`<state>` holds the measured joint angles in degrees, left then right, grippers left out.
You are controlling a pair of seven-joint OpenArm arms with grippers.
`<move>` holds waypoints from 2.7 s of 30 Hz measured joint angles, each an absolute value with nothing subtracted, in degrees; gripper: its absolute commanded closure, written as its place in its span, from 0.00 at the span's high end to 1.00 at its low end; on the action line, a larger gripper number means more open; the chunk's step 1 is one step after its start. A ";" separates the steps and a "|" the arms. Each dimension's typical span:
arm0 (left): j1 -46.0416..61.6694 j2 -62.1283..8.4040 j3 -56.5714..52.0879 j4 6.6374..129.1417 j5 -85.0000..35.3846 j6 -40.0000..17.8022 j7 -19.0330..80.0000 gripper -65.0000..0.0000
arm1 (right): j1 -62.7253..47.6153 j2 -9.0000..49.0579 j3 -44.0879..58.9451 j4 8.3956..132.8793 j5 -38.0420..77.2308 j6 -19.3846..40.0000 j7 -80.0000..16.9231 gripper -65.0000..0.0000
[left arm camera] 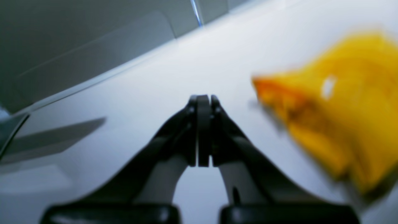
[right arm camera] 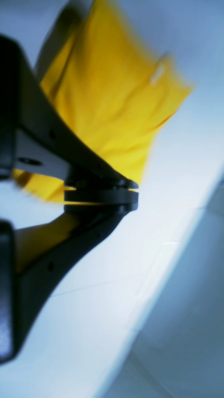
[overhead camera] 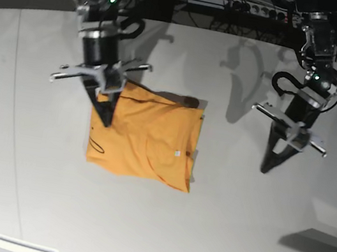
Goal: Fold the T-shirt properly
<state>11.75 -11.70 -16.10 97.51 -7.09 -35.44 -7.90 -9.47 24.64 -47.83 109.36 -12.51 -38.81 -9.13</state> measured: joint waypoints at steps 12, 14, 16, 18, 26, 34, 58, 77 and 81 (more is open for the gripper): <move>17.67 -14.04 -18.02 101.51 -10.61 -35.29 -8.45 0.00 | -20.01 22.39 -33.45 109.38 -4.93 -39.09 10.72 0.00; 18.65 -14.26 -18.22 101.58 -10.79 -34.72 -8.58 0.00 | -22.15 22.39 -30.76 109.38 -4.12 -39.57 11.51 0.00; 19.75 -14.06 -18.44 101.56 -10.15 -35.22 -8.51 0.00 | -25.10 22.39 -27.97 109.36 -3.99 -39.53 14.15 0.00; 20.95 -14.61 -19.07 101.51 -7.53 -35.97 -8.64 0.00 | -28.58 22.37 -25.04 109.36 -3.92 -39.46 17.41 0.00; 29.28 -17.61 -19.70 98.26 -6.02 -35.33 -21.04 0.00 | -39.90 22.00 -17.72 109.34 -3.97 -39.53 20.62 0.00; 37.10 -16.73 -18.81 96.25 -5.80 -35.29 -21.43 0.00 | -46.46 18.31 -16.64 109.32 -4.23 -39.22 20.32 0.00; 52.51 -15.42 -11.68 93.71 1.89 -32.73 -21.69 0.00 | -61.60 10.09 -19.11 106.94 -4.01 -39.88 1.17 0.00; 41.50 -15.59 -4.36 61.25 4.49 -27.57 -15.75 0.00 | -46.87 9.52 -30.70 70.70 -2.09 -39.03 1.26 0.00; 35.68 -15.16 -1.50 50.57 4.62 -27.59 -14.22 0.00 | -40.25 9.52 -32.69 58.54 10.41 -39.13 1.56 0.00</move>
<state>35.68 -15.16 -1.50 50.57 4.62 -27.59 -14.22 -40.25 9.52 -32.69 58.54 10.41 -39.13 1.56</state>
